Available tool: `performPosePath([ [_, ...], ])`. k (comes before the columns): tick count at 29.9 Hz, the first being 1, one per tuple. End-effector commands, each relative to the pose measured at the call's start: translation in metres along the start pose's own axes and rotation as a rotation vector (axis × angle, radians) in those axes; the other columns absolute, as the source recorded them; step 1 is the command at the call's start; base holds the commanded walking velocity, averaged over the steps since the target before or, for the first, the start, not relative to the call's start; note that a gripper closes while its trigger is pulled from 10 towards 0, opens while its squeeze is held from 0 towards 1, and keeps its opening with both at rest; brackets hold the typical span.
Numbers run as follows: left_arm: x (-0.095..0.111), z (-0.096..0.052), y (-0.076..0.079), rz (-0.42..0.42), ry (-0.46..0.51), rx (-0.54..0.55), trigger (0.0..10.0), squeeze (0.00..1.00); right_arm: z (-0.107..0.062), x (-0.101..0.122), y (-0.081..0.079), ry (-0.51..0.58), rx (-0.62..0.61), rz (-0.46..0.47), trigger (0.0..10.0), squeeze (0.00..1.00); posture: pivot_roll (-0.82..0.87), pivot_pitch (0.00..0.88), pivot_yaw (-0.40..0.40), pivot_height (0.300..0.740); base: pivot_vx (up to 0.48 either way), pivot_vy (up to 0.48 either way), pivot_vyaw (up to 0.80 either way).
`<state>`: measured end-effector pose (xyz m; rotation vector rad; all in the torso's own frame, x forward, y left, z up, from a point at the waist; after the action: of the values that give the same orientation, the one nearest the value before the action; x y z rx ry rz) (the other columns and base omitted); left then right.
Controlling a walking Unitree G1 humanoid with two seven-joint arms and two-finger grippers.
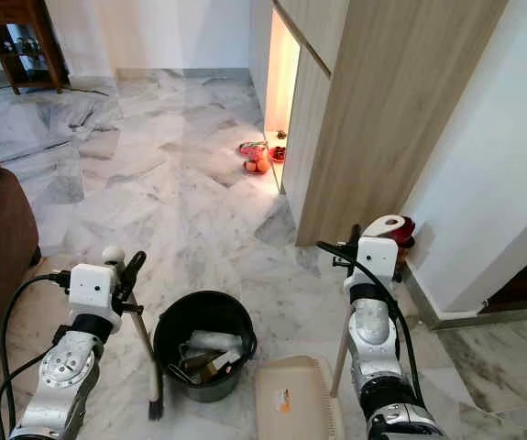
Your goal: Sweep floor
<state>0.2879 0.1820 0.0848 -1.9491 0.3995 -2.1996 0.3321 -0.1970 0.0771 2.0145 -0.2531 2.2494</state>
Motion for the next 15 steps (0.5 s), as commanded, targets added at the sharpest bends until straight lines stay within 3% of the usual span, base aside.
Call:
performPosePath([
  [1, 0.0126, 0.0057, 0.0007, -0.001, 0.063, -0.009, 10.0, 0.00, 0.0055, 0.0088, -0.0024, 0.041, 0.002, 0.014, 10.0, 0.00, 0.06, 0.000, -0.055, 0.740, -0.244, 0.000, 0.00],
  [15, 0.0146, 0.0092, -0.0028, 0.016, 0.068, -0.007, 10.0, 0.00, 0.0077, 0.0110, -0.0065, 0.049, 0.010, 0.022, 10.0, 0.00, 0.08, 0.000, -0.052, 0.740, -0.254, 0.000, 0.00],
])
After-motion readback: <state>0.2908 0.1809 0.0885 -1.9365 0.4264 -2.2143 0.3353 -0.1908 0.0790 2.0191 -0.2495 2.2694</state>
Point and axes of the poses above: a point about 5 cm out from each wrist's last joint towards the gripper, its own z axis pointing out of the wrist towards the gripper, its own x axis along the axis of the wrist's last joint, y = z × x, the point moved 1 cm from there along z, pointing out of the wrist towards the gripper, and after that the axes turned 8 degrees about z, right-handed, at the moved point
